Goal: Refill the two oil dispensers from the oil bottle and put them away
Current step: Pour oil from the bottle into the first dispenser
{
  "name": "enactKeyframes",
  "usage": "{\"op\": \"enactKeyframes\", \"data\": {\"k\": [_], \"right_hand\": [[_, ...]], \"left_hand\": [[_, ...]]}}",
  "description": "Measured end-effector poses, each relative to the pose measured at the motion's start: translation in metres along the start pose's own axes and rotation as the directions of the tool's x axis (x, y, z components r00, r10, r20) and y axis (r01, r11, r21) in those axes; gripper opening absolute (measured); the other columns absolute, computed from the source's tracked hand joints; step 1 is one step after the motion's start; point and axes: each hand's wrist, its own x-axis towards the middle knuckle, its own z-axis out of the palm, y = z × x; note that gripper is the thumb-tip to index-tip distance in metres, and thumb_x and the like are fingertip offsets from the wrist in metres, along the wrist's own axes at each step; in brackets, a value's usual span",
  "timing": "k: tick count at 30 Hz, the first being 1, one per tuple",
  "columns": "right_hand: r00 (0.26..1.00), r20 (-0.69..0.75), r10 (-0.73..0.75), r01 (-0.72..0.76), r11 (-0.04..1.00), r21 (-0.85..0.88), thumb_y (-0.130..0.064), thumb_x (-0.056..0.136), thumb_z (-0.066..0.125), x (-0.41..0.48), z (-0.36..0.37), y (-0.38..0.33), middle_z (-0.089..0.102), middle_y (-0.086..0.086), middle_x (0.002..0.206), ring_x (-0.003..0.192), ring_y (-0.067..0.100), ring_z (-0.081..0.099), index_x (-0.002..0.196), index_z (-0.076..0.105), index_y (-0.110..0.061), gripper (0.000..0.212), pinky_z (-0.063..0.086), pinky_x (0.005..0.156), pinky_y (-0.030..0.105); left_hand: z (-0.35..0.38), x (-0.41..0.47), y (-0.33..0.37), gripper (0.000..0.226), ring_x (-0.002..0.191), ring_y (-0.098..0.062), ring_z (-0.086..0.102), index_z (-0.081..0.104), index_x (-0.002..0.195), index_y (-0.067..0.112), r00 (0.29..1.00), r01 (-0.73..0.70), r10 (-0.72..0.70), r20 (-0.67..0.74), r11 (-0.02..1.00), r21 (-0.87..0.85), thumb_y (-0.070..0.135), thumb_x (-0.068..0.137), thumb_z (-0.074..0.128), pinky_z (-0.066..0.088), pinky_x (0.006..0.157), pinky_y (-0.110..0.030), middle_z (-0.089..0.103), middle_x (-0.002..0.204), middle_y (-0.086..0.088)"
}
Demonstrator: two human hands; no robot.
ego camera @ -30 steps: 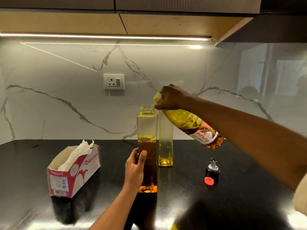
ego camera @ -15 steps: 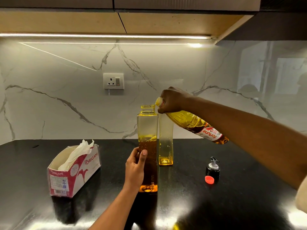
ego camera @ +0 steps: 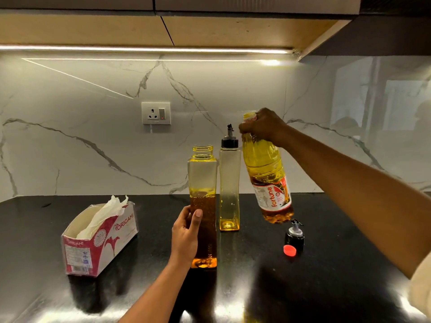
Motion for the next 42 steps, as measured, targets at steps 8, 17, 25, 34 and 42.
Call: {"op": "enactKeyframes", "data": {"k": [8,17,25,34,42], "right_hand": [[0.979,-0.04,0.199,-0.179,0.941,0.288,-0.035,0.057,0.071,0.003,0.01,0.035,0.072,0.014,0.078,0.078,0.031,0.07,0.072,0.071,-0.003,0.035,0.057,0.078,0.048],[0.987,0.137,0.088,-0.143,0.87,0.471,-0.012,0.086,0.059,-0.006,0.014,0.06,0.068,0.008,0.074,0.065,0.017,0.064,0.073,0.064,-0.01,0.014,0.055,0.065,0.027],[0.977,0.21,0.027,-0.13,0.86,0.493,-0.012,0.086,0.06,-0.005,0.031,0.082,0.069,0.008,0.075,0.066,0.015,0.065,0.077,0.065,-0.007,0.012,0.055,0.066,0.026],[0.884,0.441,-0.152,-0.145,0.808,0.571,-0.016,0.09,0.058,0.002,0.035,0.105,0.07,0.01,0.087,0.083,0.021,0.065,0.085,0.059,-0.009,0.009,0.055,0.078,0.035],[0.723,0.625,-0.295,-0.307,0.673,0.673,-0.032,0.07,0.08,0.011,0.041,0.116,0.068,0.01,0.095,0.099,0.025,0.063,0.094,0.056,-0.009,0.041,0.053,0.086,0.037]], "left_hand": [[0.0,0.001,-0.002,0.066,0.088,-0.046,0.061,0.066,0.098,0.026,1.0,0.002,-0.002,-0.003,1.0,-0.002,0.082,0.063,0.061,0.051,0.079,-0.058,0.066,0.089,-0.018],[0.001,0.003,-0.002,0.06,0.089,-0.043,0.063,0.067,0.094,0.03,1.0,0.019,-0.019,0.004,0.999,-0.041,0.08,0.061,0.064,0.049,0.083,-0.062,0.066,0.092,-0.018],[0.003,0.002,0.0,0.058,0.092,-0.045,0.061,0.068,0.094,0.033,1.0,0.021,-0.021,0.005,0.999,-0.048,0.08,0.06,0.065,0.048,0.084,-0.065,0.066,0.096,-0.02],[0.003,0.001,0.001,0.07,0.09,-0.033,0.064,0.066,0.098,0.026,0.999,0.032,-0.031,0.014,0.998,-0.059,0.082,0.055,0.066,0.051,0.085,-0.054,0.068,0.093,-0.011],[0.002,0.003,-0.003,0.079,0.087,-0.027,0.067,0.063,0.102,0.02,1.0,0.022,-0.021,0.017,0.998,-0.053,0.083,0.054,0.066,0.056,0.078,-0.042,0.069,0.092,-0.007]]}}
